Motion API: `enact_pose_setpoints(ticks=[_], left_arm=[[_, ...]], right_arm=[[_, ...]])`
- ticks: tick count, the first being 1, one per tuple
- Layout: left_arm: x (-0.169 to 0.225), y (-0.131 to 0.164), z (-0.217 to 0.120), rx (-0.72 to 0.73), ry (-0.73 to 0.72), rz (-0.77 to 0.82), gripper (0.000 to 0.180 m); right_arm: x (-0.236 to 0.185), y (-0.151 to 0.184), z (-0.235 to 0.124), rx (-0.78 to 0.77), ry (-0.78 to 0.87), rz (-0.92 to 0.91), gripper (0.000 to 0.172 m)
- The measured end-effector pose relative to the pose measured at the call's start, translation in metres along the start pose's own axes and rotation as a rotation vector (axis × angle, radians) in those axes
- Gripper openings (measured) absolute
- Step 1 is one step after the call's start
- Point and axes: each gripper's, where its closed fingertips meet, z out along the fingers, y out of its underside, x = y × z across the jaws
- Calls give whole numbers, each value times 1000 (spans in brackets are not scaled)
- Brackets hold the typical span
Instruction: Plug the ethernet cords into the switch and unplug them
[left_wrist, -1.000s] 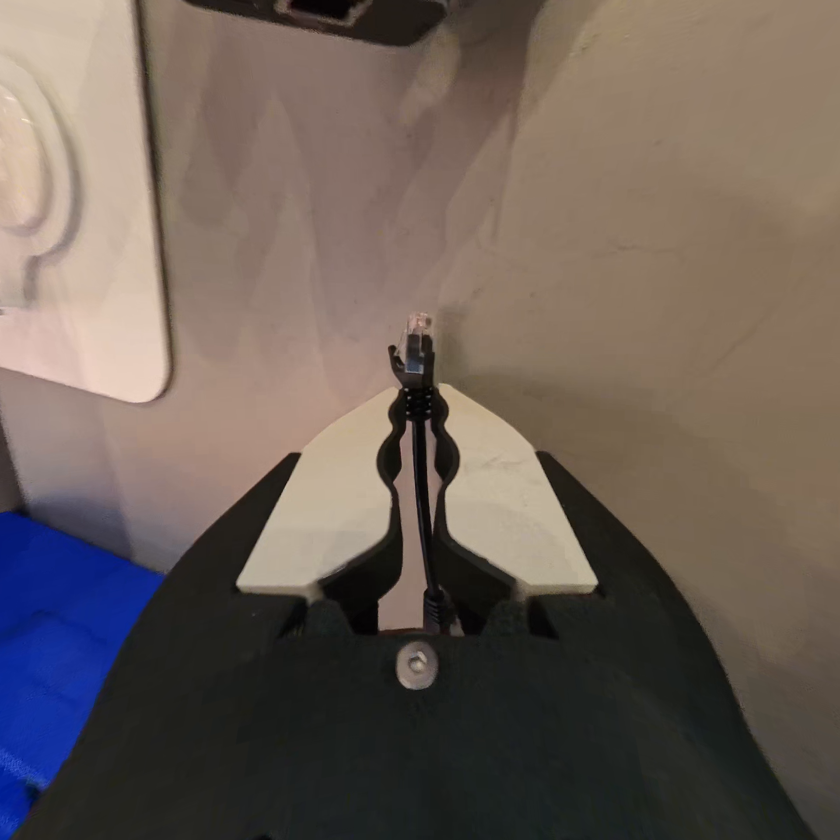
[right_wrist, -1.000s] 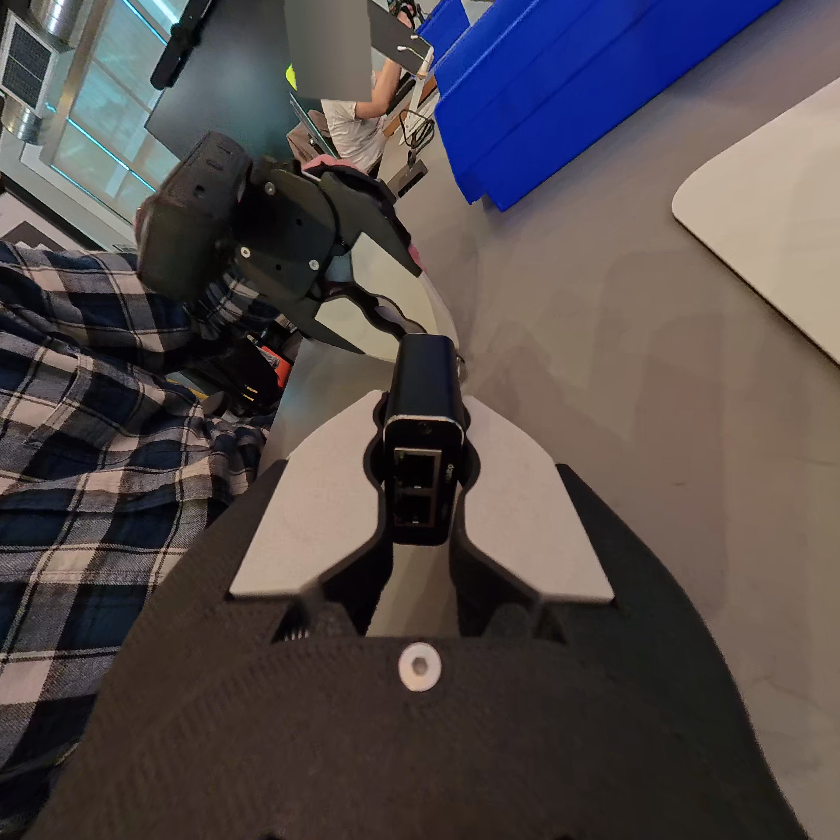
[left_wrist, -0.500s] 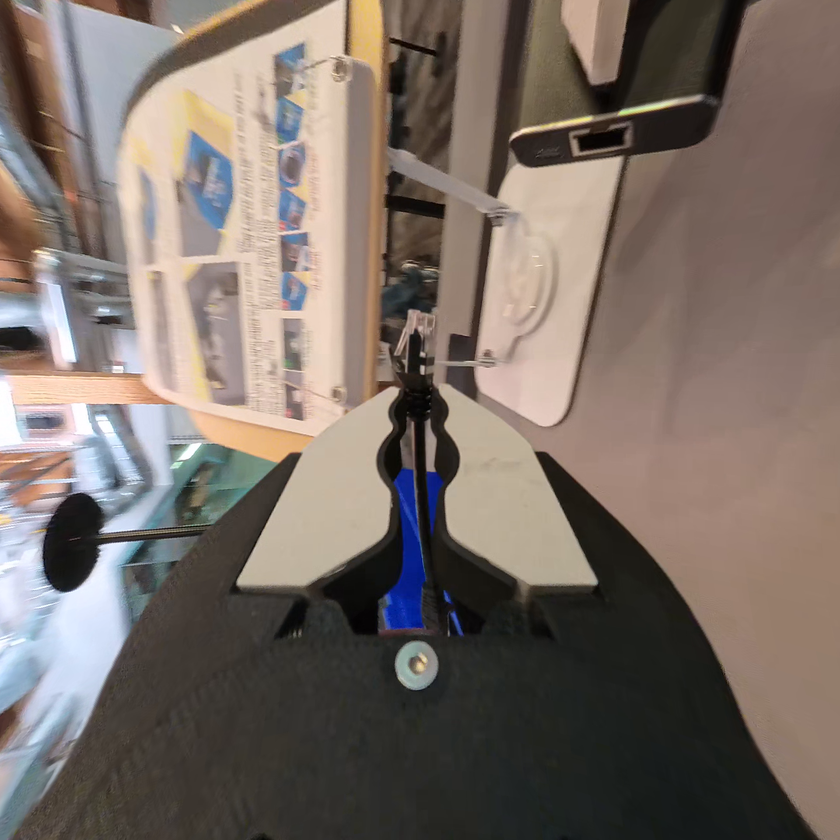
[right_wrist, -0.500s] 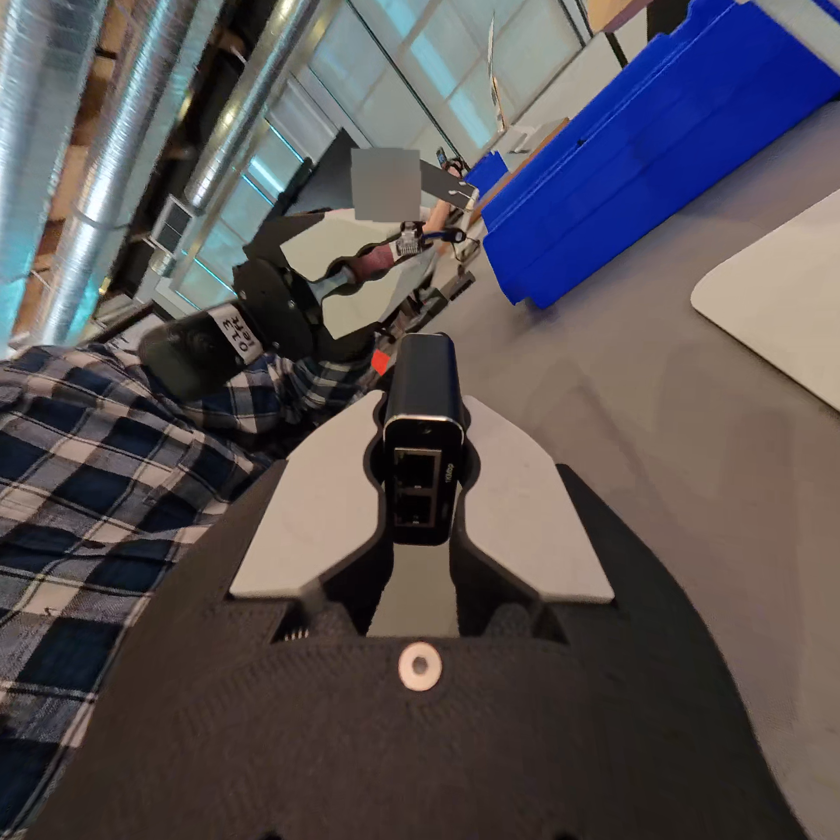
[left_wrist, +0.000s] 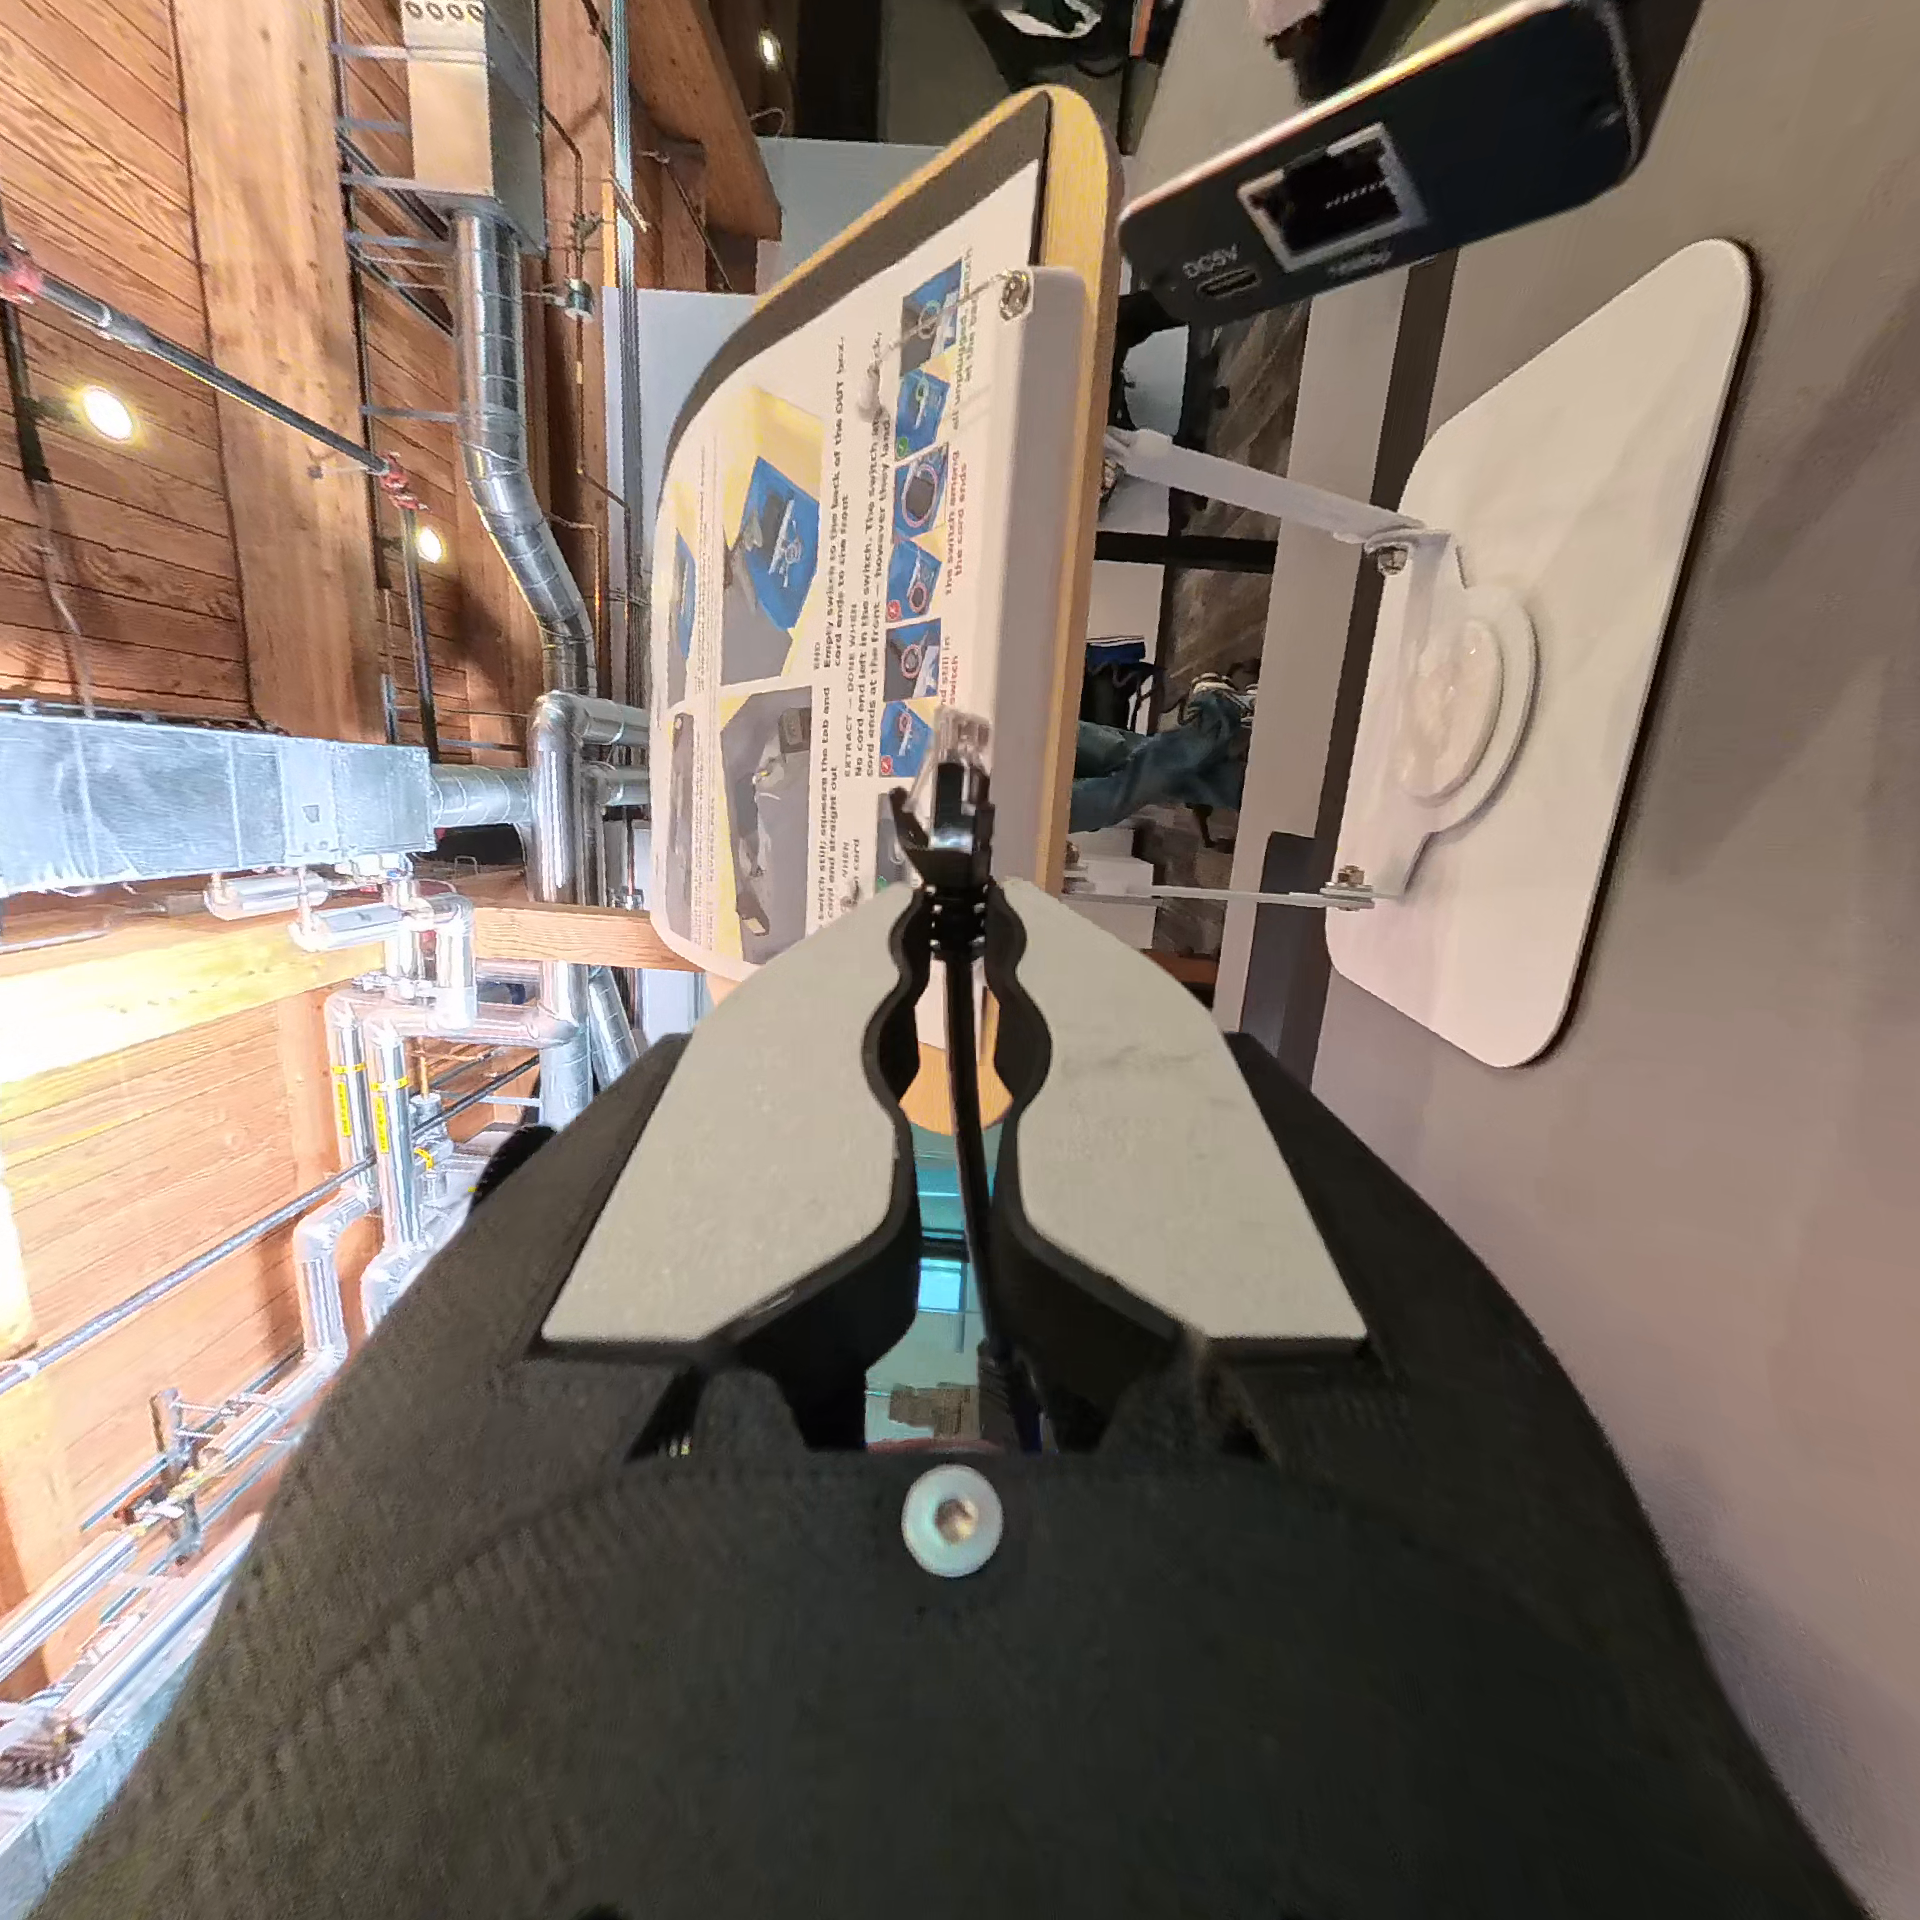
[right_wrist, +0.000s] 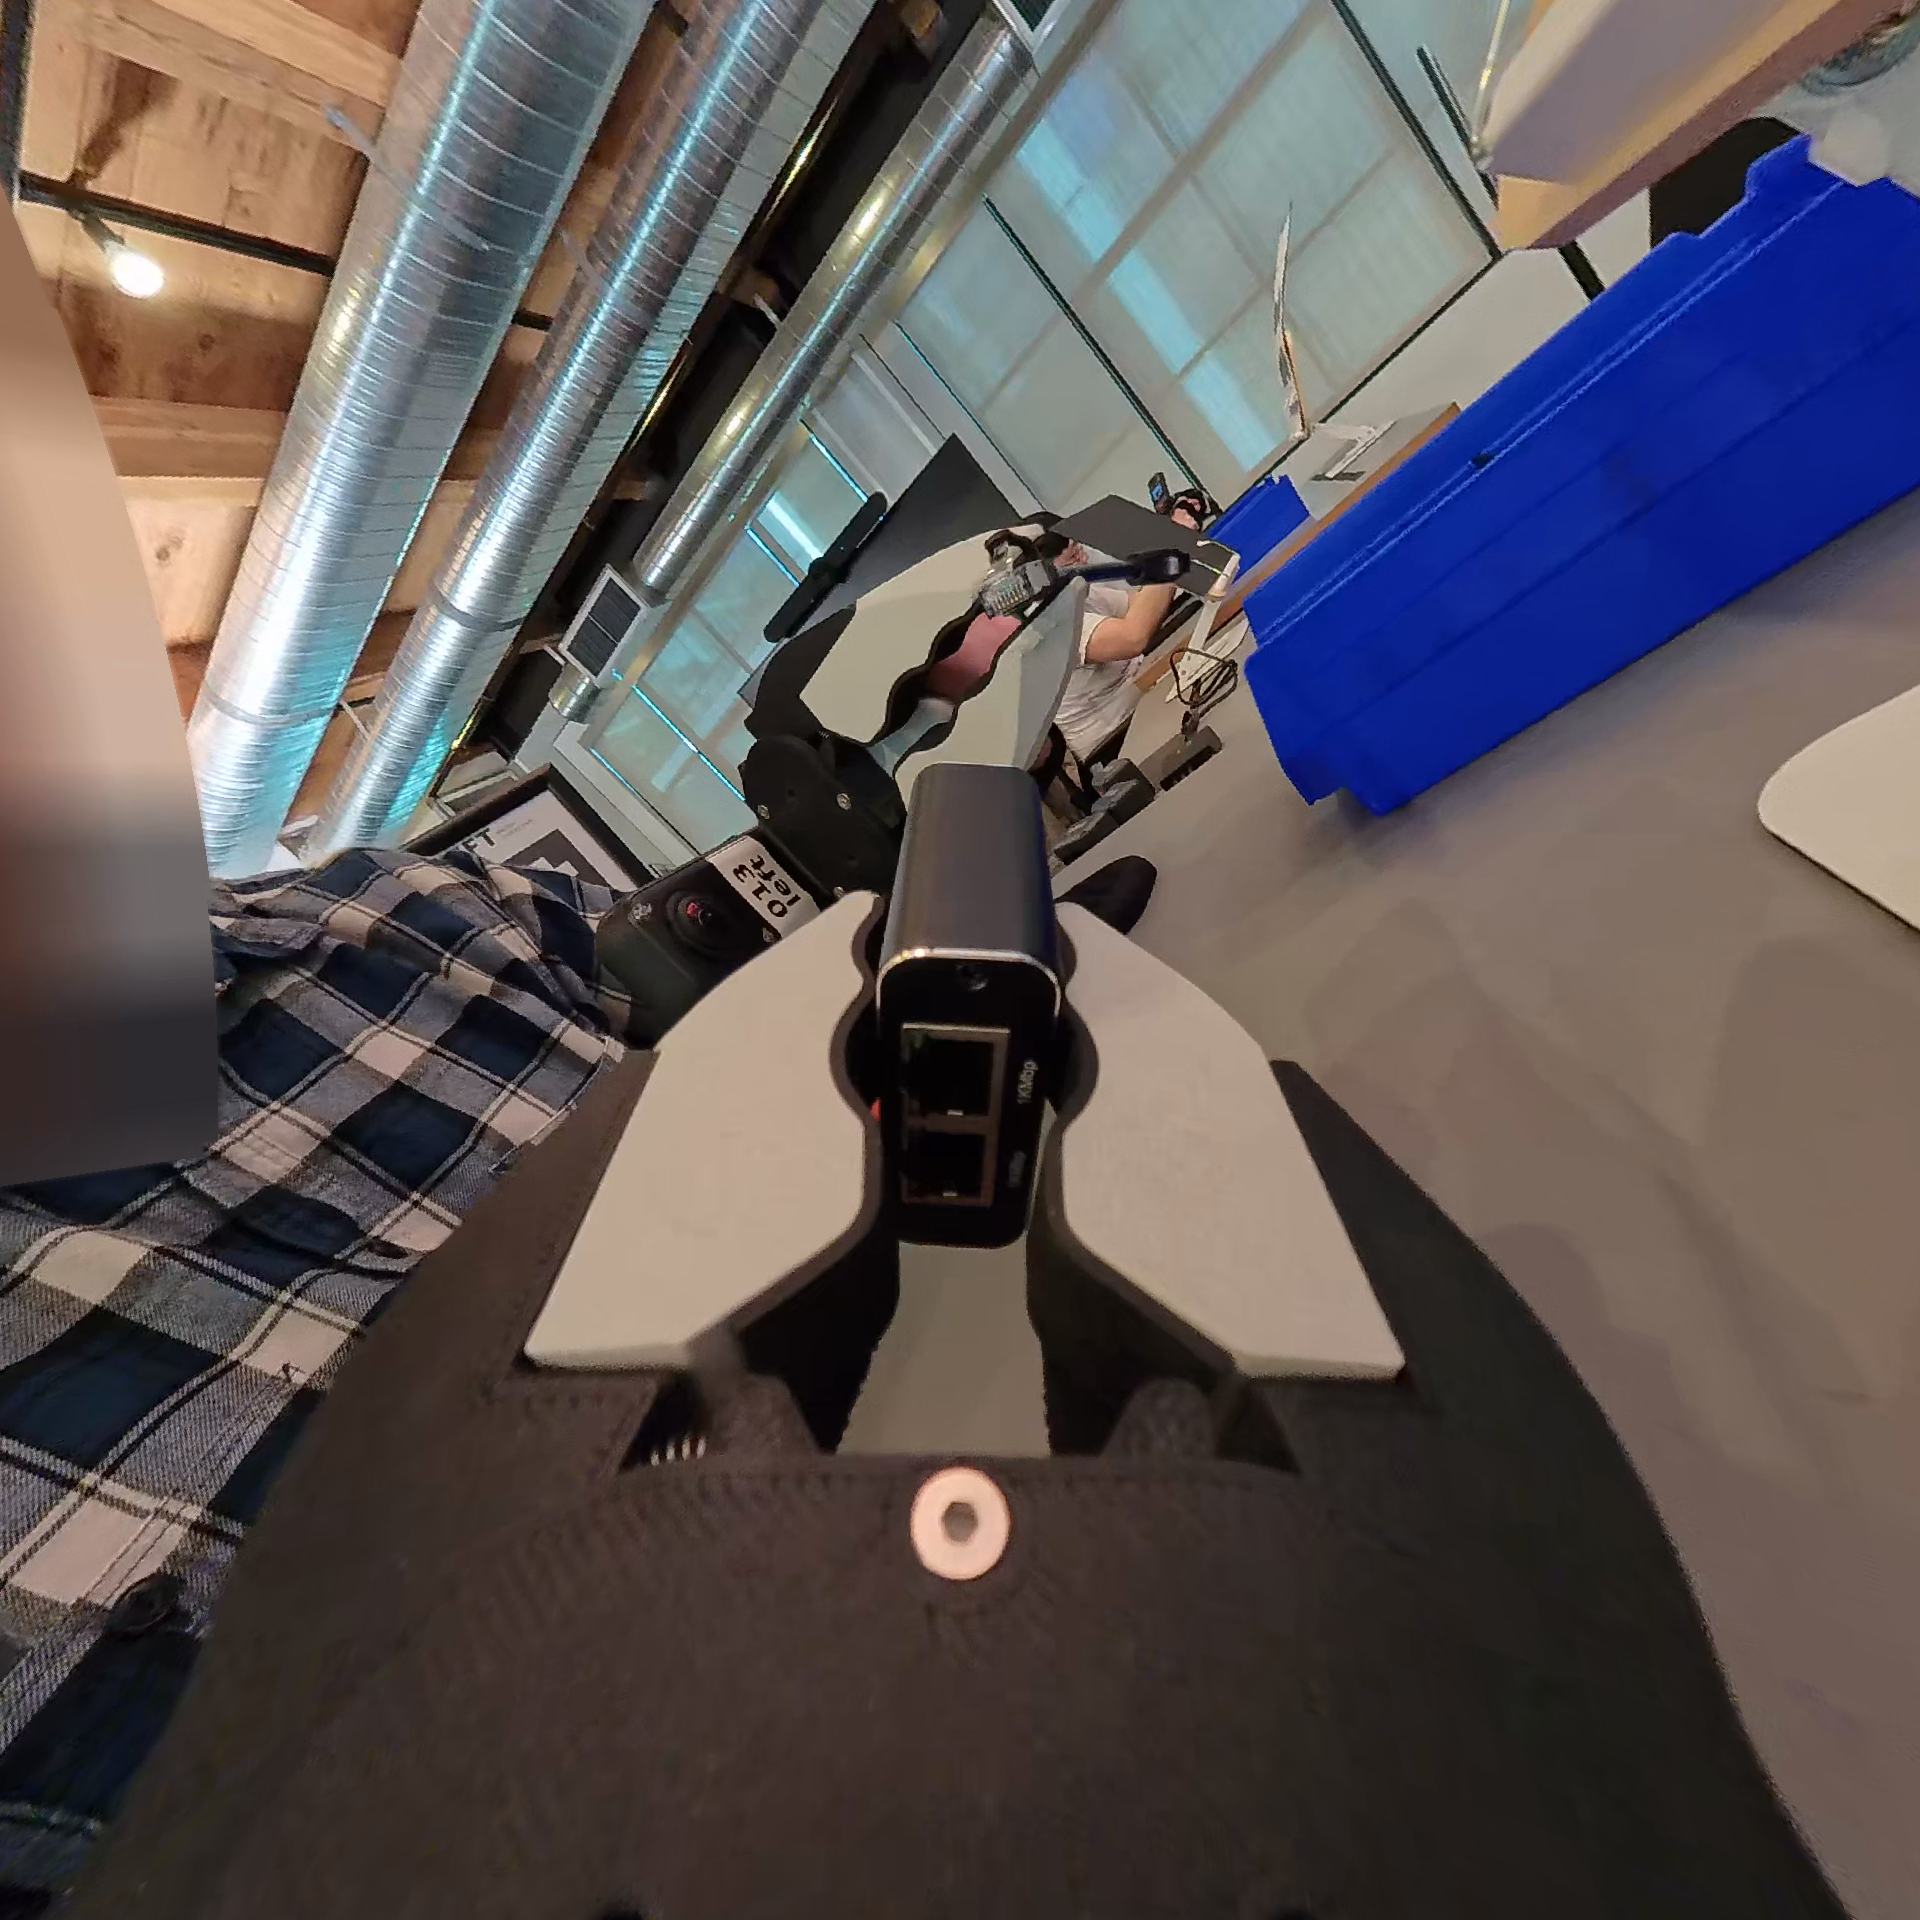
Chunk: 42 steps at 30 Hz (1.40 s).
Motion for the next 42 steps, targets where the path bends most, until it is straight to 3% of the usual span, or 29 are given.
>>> enact_pose_setpoints(ticks=[6, 13, 16, 19, 25, 30, 33, 38, 42], left_arm=[[-10, -2, -1, 11, -31, 12, 9], [-13, -6, -3, 35, -45, 58, 9], [-12, -4, -3, 33, -37, 50, 9], [-12, -1, -5, 33, -10, 3, 9], [-20, 1, -7, 39, 48, -73, 9], [-27, -5, -11, 60, 51, -61, 9], [-30, -7, -14, 66, 43, -56, 9], [-26, -7, -14, 59, 32, -16, 9], [-22, -2, -16, 50, 38, -15, 9]], right_arm=[[-4, -10, -2, 54, 1, 9, 27], [-7, -16, 1, 154, 16, 150, 27], [-8, -17, 3, 139, 46, 98, 26], [-11, -20, 4, 79, 162, -146, 26], [-41, -40, 15, -70, 384, -859, 26], [-56, -46, 21, -167, 401, -1142, 27], [-61, -48, 22, -155, 359, -1037, 27], [-47, -44, 24, -91, 258, -371, 27], [-17, -17, 17, -188, 321, -137, 27]])
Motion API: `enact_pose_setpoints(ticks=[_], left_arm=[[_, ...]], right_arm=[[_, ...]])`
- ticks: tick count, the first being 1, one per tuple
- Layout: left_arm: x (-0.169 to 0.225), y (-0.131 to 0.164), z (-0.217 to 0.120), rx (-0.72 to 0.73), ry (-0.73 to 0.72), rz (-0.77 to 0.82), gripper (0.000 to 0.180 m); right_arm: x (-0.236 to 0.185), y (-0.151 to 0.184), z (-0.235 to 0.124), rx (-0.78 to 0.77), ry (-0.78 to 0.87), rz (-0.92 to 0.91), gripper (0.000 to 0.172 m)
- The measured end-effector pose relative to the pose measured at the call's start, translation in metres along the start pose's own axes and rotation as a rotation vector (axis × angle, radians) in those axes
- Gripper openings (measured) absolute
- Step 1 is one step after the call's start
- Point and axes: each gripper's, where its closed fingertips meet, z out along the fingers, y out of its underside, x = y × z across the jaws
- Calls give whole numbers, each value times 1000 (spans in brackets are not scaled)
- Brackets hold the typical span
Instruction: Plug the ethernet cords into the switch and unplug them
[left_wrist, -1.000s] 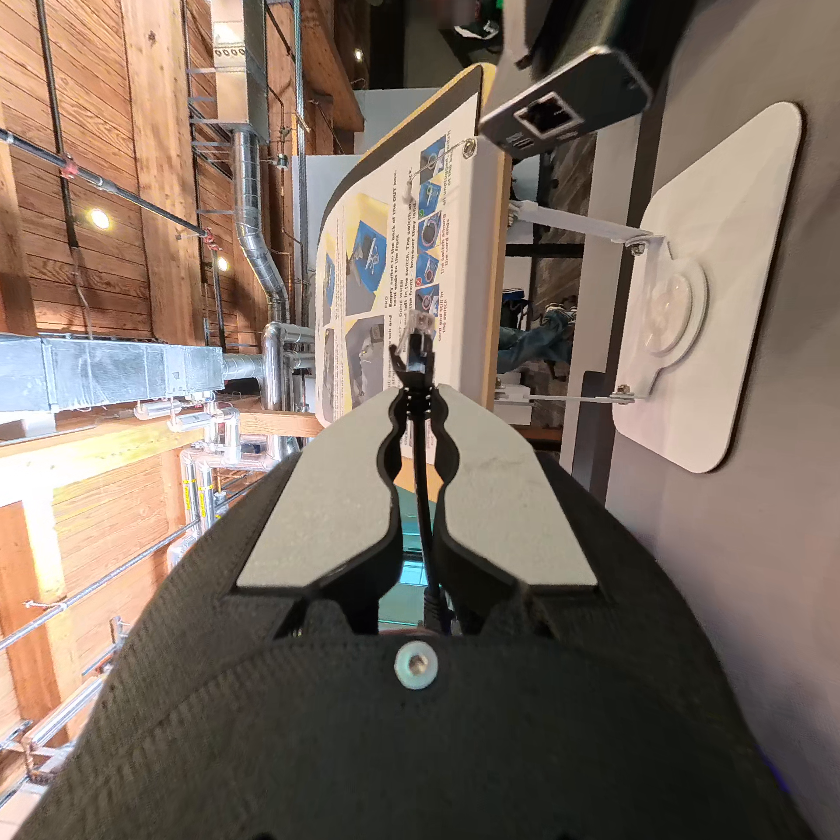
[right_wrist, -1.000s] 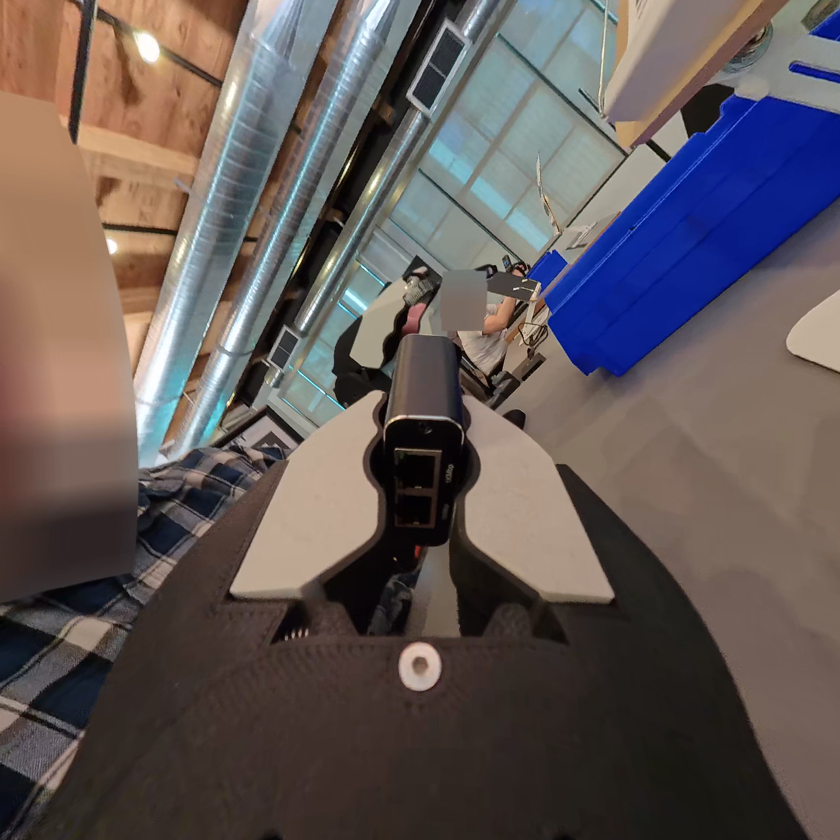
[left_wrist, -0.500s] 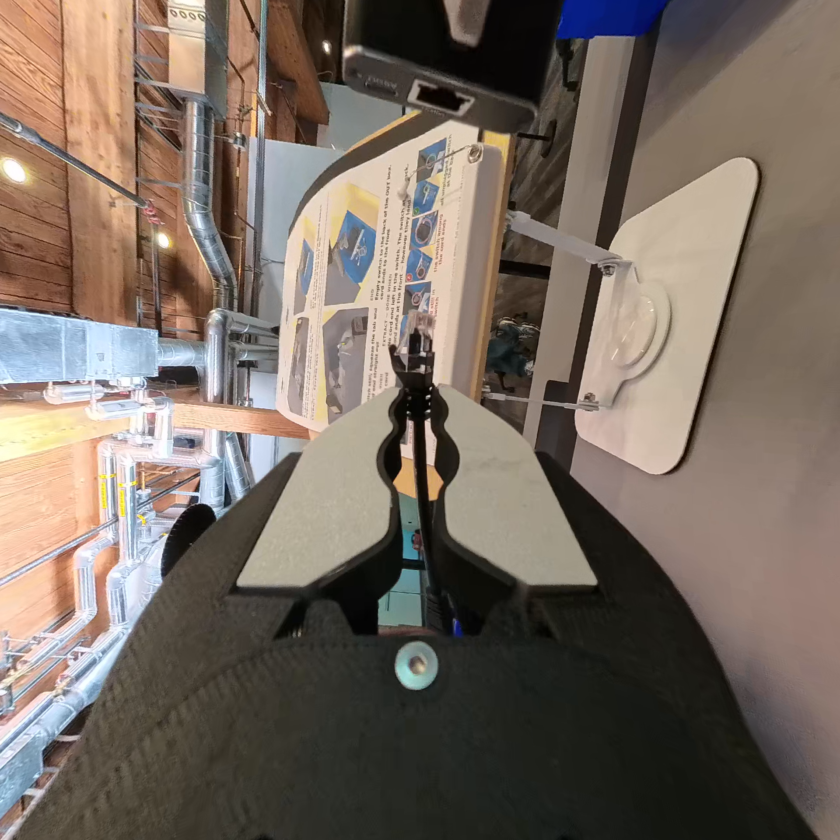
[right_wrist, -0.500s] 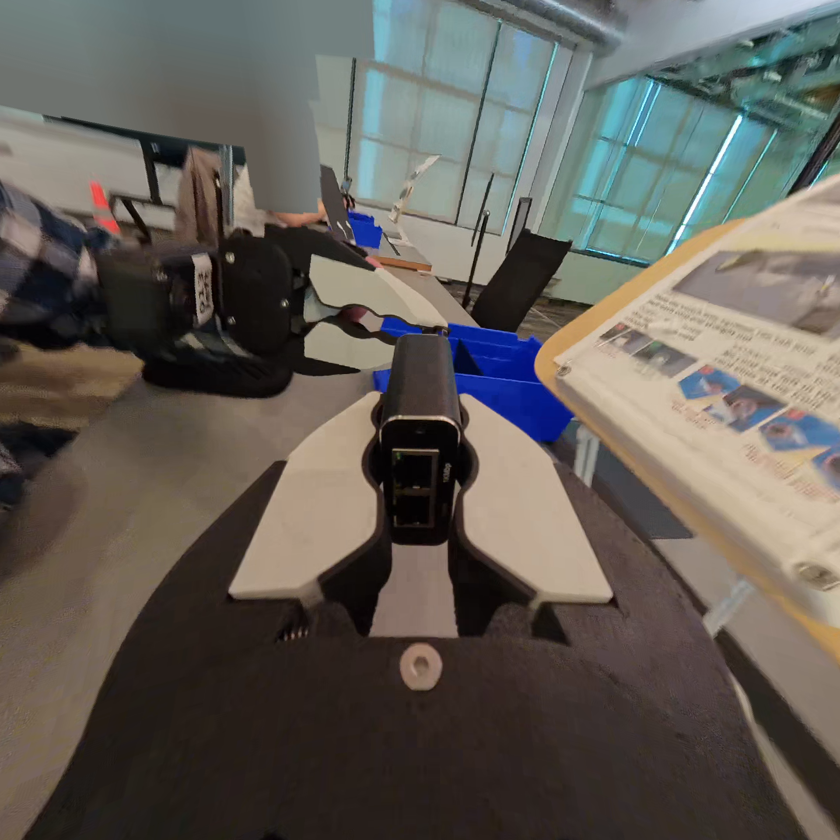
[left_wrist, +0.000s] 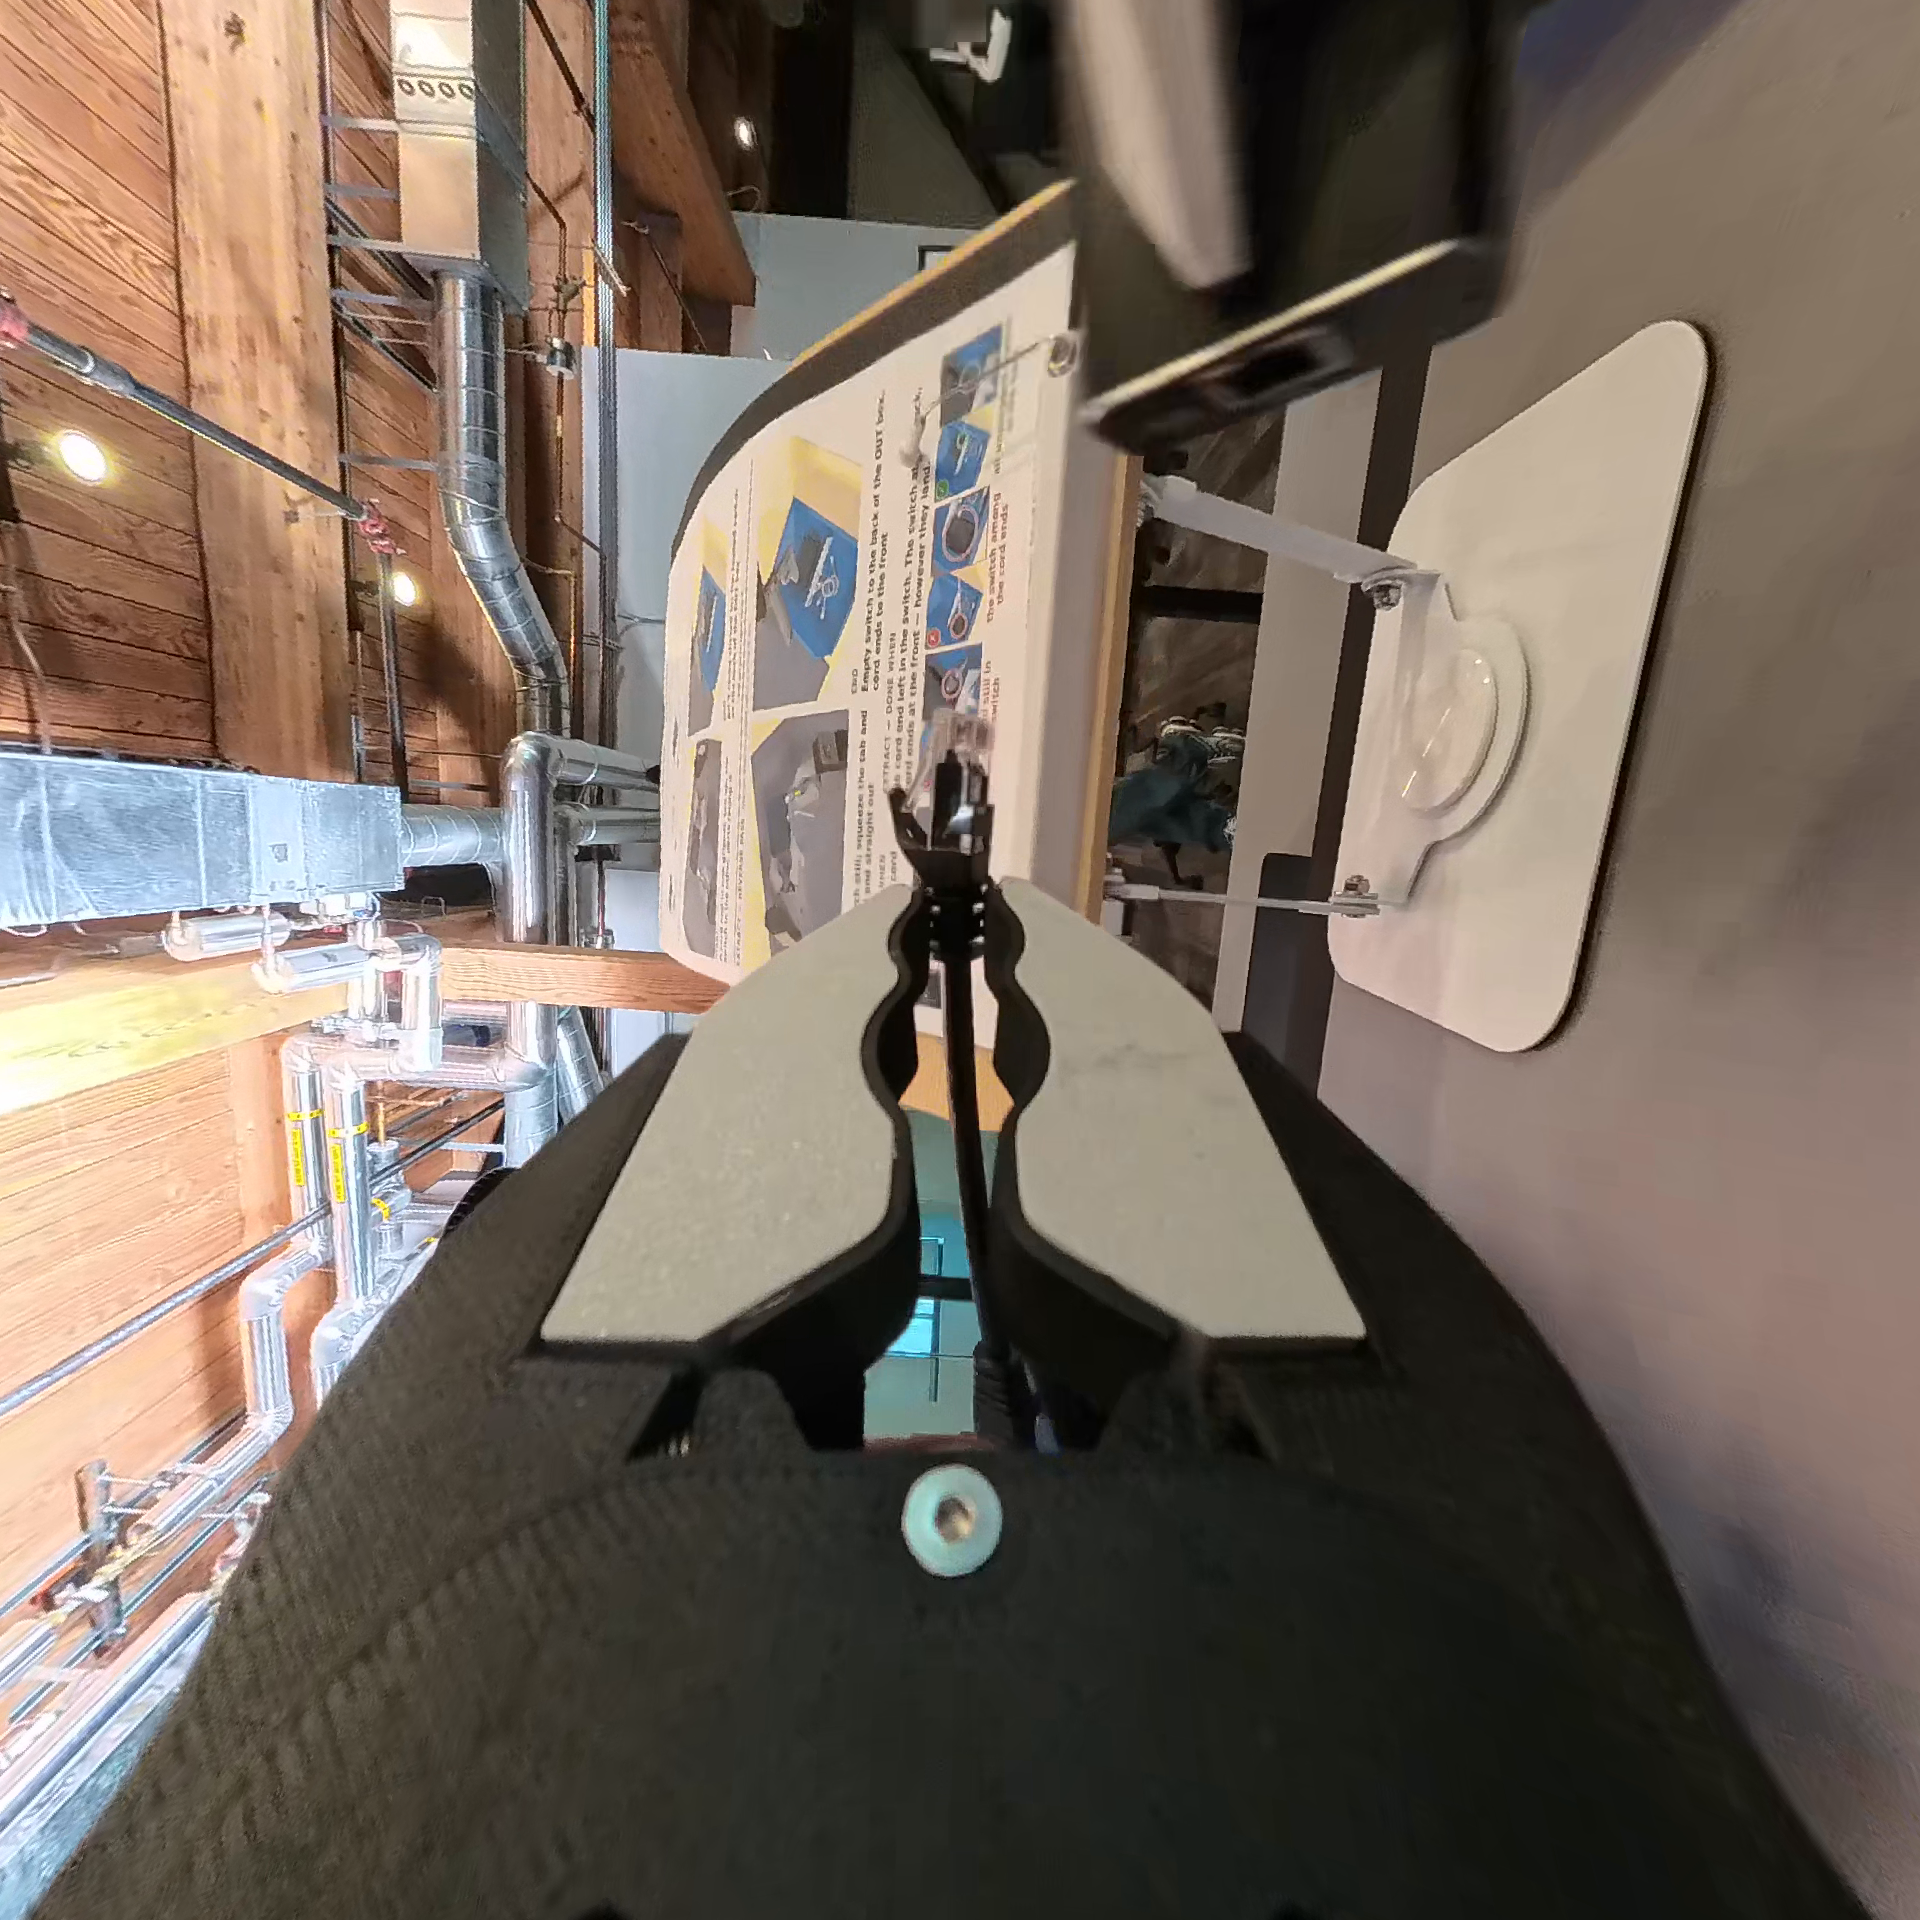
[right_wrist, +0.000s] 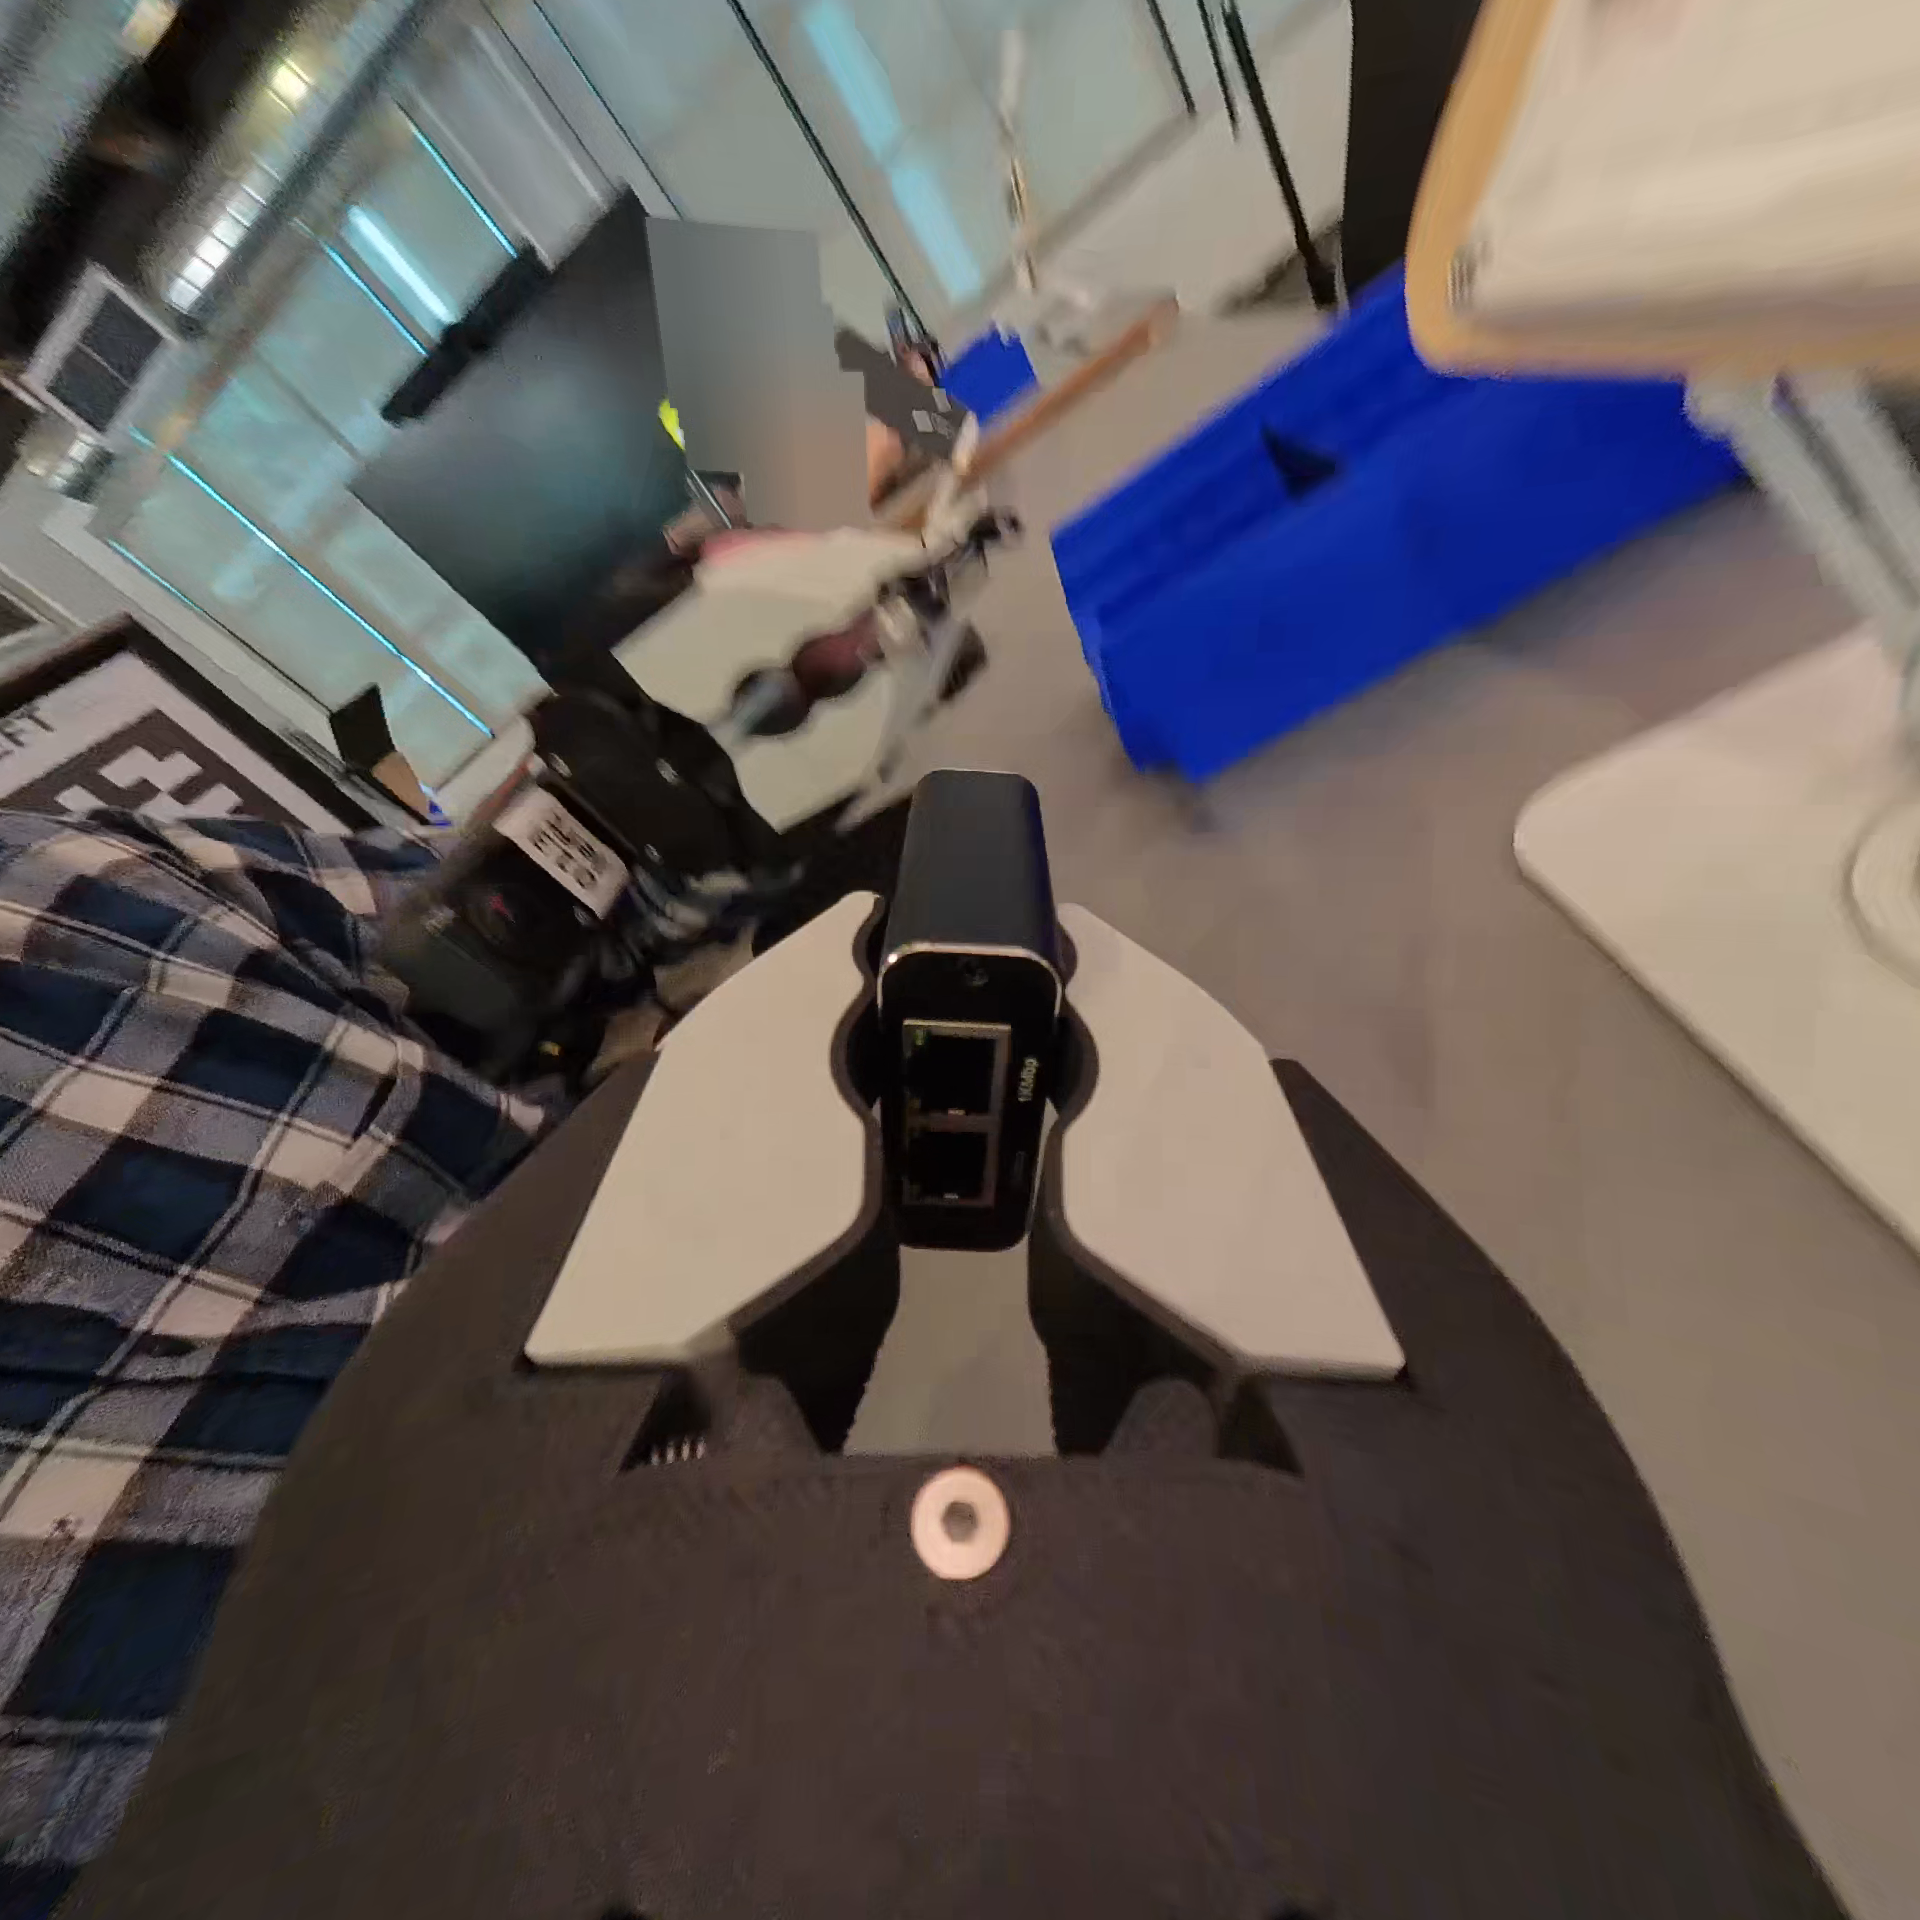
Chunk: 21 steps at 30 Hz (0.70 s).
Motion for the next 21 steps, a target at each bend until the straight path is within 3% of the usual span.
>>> enact_pose_setpoints(ticks=[5, 9, 15, 21], left_arm=[[6, 6, -4, -5, 22, -4, 9], [12, 6, -4, -2, 39, -3, 9], [15, 5, -4, 1, 47, -4, 9], [17, 3, -3, 5, 56, 0, 9]], right_arm=[[16, 73, 8, -304, 15, 218, 27], [29, 122, 11, -505, 92, 238, 27], [48, 146, 6, -601, 180, 222, 27], [55, 147, 3, -582, 192, 225, 33]])
